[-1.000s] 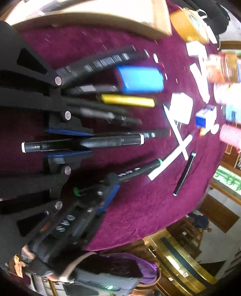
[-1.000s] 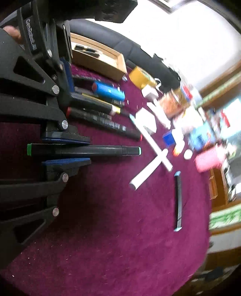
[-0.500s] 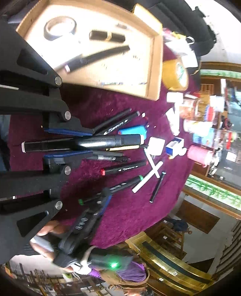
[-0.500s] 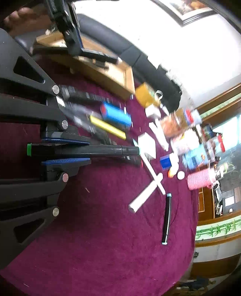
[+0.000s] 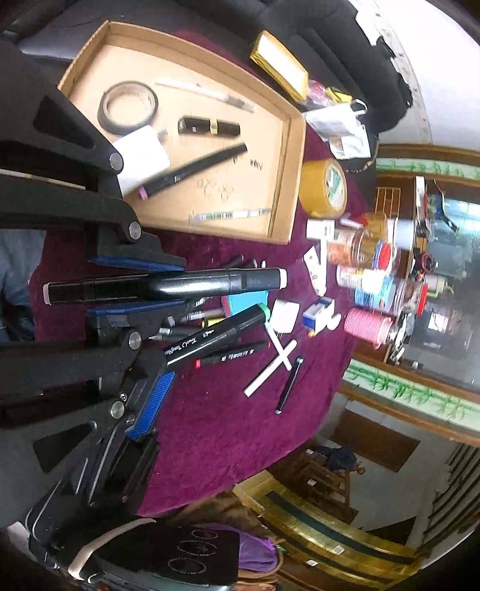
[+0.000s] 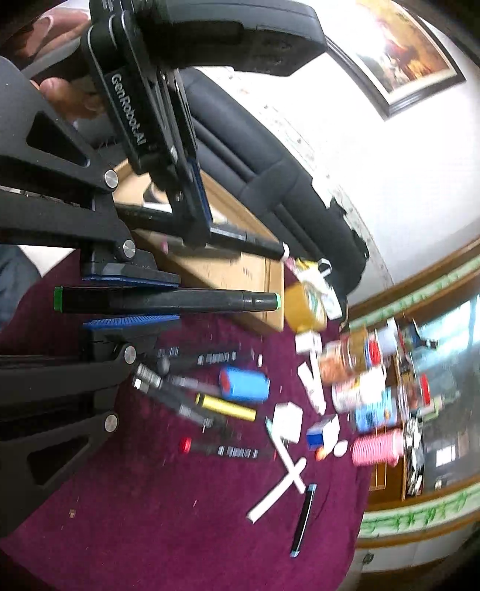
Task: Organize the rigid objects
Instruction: 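Carry both markers over the cardboard tray and open both tools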
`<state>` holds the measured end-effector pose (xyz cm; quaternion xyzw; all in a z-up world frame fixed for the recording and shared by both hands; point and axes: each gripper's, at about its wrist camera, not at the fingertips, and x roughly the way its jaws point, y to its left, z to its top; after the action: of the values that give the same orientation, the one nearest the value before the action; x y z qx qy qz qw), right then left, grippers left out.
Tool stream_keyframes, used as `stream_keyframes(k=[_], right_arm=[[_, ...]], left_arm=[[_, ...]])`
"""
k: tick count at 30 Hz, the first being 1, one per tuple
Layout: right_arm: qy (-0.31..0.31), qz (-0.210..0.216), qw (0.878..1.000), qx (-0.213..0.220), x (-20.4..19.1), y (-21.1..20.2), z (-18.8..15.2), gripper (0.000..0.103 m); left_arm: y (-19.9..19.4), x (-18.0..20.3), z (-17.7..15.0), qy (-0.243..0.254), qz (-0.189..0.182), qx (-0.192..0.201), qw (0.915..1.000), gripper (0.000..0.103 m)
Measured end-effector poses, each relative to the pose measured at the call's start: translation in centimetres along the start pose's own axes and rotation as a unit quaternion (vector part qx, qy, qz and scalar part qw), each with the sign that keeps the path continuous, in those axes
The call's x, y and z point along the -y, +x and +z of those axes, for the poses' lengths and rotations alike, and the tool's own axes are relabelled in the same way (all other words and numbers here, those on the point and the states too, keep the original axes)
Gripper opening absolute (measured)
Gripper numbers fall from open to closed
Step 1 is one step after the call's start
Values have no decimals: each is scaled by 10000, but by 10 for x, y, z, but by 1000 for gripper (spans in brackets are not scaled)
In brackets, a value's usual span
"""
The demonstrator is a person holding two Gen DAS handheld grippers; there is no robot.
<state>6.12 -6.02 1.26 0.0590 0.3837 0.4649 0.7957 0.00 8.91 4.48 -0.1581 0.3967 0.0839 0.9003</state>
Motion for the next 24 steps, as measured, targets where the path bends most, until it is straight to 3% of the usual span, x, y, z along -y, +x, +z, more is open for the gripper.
stream_keyframes(k=[8,14,24], right_arm=[[-136,391,9984,-378,-34,59,19,13],[-224,224,9965,-777,-49,110,30,14],[-187,-92,9936,-1107,-54,172,50,14]], left_arm=[[-19,-88,12,-853,229,84,9961,13],[2,-153,17,-1428,442,-35,9888,13],[47,-189,37,-1534,522,-373,9861,13]])
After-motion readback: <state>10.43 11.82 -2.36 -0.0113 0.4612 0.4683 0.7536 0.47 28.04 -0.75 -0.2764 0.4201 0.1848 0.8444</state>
